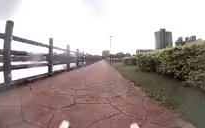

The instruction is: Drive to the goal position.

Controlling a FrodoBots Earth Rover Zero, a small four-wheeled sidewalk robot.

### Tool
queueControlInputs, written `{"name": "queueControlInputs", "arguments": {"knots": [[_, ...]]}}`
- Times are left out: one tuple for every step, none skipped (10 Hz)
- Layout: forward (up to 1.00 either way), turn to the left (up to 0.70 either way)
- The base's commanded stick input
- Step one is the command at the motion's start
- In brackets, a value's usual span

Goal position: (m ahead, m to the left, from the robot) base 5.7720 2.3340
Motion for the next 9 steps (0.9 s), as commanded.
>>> {"name": "queueControlInputs", "arguments": {"knots": [[0.70,0.00],[0.70,0.00],[0.70,0.00],[0.70,0.00],[0.70,0.00],[0.70,0.00],[0.70,0.00],[0.70,0.00],[0.70,0.00]]}}
